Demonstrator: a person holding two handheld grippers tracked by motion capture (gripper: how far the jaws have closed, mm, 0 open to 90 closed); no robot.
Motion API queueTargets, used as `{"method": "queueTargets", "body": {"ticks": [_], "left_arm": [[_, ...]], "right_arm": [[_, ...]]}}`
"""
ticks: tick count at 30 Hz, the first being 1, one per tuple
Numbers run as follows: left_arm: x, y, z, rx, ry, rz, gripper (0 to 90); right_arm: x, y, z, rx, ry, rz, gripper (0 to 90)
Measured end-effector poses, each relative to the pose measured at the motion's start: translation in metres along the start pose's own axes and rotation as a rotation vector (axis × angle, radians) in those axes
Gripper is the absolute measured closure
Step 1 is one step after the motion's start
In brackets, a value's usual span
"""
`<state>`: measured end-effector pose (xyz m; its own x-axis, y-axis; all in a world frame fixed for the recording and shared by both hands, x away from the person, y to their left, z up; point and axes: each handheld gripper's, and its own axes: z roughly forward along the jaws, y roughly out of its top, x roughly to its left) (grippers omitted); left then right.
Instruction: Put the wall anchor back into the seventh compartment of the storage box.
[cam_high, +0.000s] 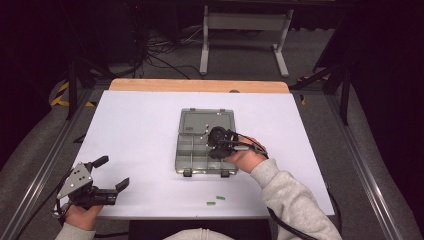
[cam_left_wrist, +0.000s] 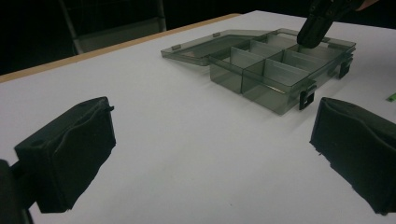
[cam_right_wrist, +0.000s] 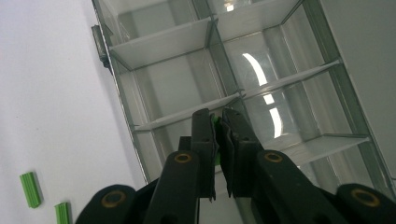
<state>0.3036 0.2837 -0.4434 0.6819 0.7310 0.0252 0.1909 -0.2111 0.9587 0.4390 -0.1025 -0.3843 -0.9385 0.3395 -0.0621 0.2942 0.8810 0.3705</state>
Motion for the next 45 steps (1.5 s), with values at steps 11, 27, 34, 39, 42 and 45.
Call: {"method": "queueTargets", "body": {"ticks": [11, 27, 34, 39, 42, 45], "left_arm": [[0.000, 0.000, 0.000, 0.008, 0.000, 0.006, 0.4], [-0.001, 0.001, 0.000, 0.009, -0.003, 0.008, 0.5], [-0.001, 0.000, 0.000, 0.004, 0.001, 0.010, 0.5], [-0.001, 0.000, 0.000, 0.007, 0.002, 0.010, 0.5], [-0.002, 0.001, 0.000, 0.017, -0.003, 0.009, 0.5], [-0.002, 0.001, 0.001, 0.013, -0.004, 0.011, 0.5]], "right_arm": [[0.002, -0.003, 0.011, 0.032, 0.020, 0.006, 83.5], [0.005, -0.008, 0.015, 0.032, 0.031, 0.007, 74.8], [0.010, -0.008, -0.006, -0.031, 0.012, 0.007, 56.3], [0.018, -0.013, -0.022, -0.090, 0.010, 0.002, 42.1], [0.024, -0.016, -0.030, -0.112, 0.011, -0.003, 35.0], [0.030, -0.020, -0.037, -0.135, 0.018, -0.014, 28.8]]}}
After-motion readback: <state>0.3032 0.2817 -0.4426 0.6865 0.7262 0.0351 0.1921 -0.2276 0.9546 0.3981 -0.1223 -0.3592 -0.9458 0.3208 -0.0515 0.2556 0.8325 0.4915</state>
